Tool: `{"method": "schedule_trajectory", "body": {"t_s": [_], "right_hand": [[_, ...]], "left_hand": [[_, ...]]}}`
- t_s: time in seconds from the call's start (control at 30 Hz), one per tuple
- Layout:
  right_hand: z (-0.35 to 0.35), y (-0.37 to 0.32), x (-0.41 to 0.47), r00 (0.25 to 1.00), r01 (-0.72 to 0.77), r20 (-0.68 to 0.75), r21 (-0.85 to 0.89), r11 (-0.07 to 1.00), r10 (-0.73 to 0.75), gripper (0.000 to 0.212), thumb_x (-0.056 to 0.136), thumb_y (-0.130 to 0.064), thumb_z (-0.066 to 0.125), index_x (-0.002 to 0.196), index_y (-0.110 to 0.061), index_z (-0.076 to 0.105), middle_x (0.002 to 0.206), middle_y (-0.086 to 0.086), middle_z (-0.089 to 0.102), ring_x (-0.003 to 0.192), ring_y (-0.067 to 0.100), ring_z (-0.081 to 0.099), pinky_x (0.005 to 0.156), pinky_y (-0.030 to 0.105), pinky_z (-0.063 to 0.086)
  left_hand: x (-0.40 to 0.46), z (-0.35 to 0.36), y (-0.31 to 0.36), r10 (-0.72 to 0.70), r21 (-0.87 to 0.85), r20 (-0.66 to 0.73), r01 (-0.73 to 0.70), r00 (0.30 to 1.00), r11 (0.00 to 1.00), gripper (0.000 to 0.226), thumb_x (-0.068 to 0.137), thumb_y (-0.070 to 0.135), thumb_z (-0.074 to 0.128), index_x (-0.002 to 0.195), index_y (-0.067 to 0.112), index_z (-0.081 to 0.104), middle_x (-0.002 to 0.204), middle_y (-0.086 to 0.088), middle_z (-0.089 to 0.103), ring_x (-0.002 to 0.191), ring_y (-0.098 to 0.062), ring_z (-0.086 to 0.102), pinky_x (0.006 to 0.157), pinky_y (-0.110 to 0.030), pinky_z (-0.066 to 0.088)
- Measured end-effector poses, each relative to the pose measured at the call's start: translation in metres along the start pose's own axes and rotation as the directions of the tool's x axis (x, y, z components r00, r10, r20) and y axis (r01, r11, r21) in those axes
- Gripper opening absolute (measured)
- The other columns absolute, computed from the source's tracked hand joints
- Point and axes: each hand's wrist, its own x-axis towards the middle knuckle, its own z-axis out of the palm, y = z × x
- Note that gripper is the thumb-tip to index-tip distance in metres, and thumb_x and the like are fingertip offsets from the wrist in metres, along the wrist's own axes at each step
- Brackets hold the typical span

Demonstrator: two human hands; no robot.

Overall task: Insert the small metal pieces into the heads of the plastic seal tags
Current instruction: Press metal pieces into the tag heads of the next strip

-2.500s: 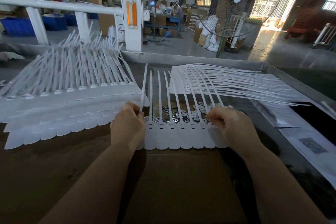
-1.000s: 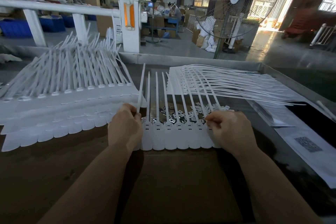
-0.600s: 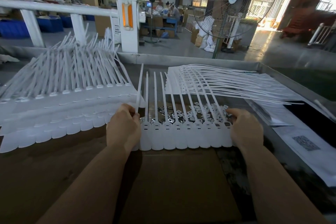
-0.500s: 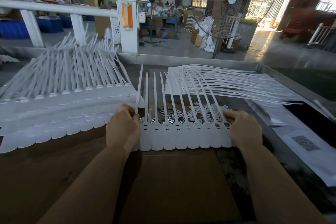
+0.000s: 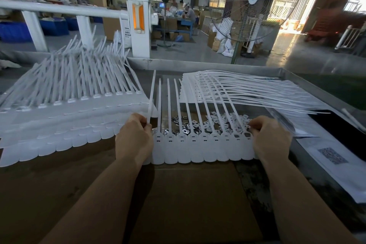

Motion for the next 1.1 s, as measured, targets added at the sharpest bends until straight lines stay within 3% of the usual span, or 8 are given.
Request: {"method": "schedule_trajectory", "body": {"t_s": [0.13, 0.33, 0.5, 0.7, 1.1], "right_hand": [[-0.0022, -0.0024, -0.0032, 0.997, 0.043, -0.072, 0.137, 0.99, -0.033, 0.016, 0.088, -0.008, 0.059, 0.101, -0.012, 0.068, 0.102, 0.008, 0.067, 0.095, 0.026, 0.059, 0.082, 0.036, 0.045], [-0.0014, -0.0088, -0.0064, 0.988, 0.153, -0.049, 0.262, 0.953, -0.145, 0.012, 0.088, -0.007, 0.06, 0.096, -0.011, 0.068, 0.096, 0.008, 0.067, 0.084, 0.023, 0.06, 0.081, 0.041, 0.05], [0.0003, -0.0076, -0.0067, 0.991, 0.13, -0.028, 0.25, 0.959, -0.128, 0.013, 0.088, -0.007, 0.061, 0.098, -0.009, 0.068, 0.098, 0.009, 0.068, 0.09, 0.026, 0.061, 0.085, 0.044, 0.049], [0.0, -0.0027, -0.0027, 0.998, 0.05, -0.057, 0.244, 0.969, -0.037, 0.017, 0.088, -0.01, 0.061, 0.104, -0.009, 0.067, 0.101, 0.01, 0.068, 0.094, 0.024, 0.061, 0.085, 0.035, 0.048], [-0.0007, -0.0057, -0.0061, 0.987, 0.149, -0.097, 0.303, 0.941, -0.125, 0.009, 0.085, -0.009, 0.065, 0.092, -0.008, 0.07, 0.091, 0.008, 0.066, 0.083, 0.02, 0.06, 0.077, 0.03, 0.048]], "left_hand": [[0.0005, 0.0003, 0.0008, -0.001, 0.001, 0.003, 0.001, 1.0, 1.0, 0.012, 0.093, 0.018, 0.052, 0.104, 0.012, 0.054, 0.087, 0.001, 0.055, 0.083, -0.016, 0.05, 0.086, -0.038, 0.044], [0.0007, 0.0005, -0.0009, -0.007, 0.007, 0.001, 0.007, 1.0, 1.0, 0.013, 0.093, 0.018, 0.052, 0.106, 0.013, 0.054, 0.087, 0.003, 0.053, 0.084, -0.015, 0.049, 0.086, -0.037, 0.043], [0.0013, 0.0006, -0.0008, -0.01, 0.008, 0.002, 0.01, 1.0, 1.0, 0.013, 0.094, 0.019, 0.052, 0.105, 0.014, 0.054, 0.087, 0.003, 0.053, 0.084, -0.015, 0.049, 0.088, -0.038, 0.044], [0.0006, 0.0006, 0.0002, 0.001, 0.008, 0.002, -0.001, 1.0, 1.0, 0.013, 0.094, 0.018, 0.052, 0.105, 0.012, 0.054, 0.087, 0.002, 0.053, 0.083, -0.015, 0.049, 0.087, -0.038, 0.044], [-0.0002, 0.0005, 0.0009, 0.003, 0.008, -0.007, -0.003, 1.0, 1.0, 0.014, 0.093, 0.018, 0.052, 0.105, 0.011, 0.054, 0.087, 0.001, 0.054, 0.083, -0.017, 0.049, 0.083, -0.034, 0.042]]}}
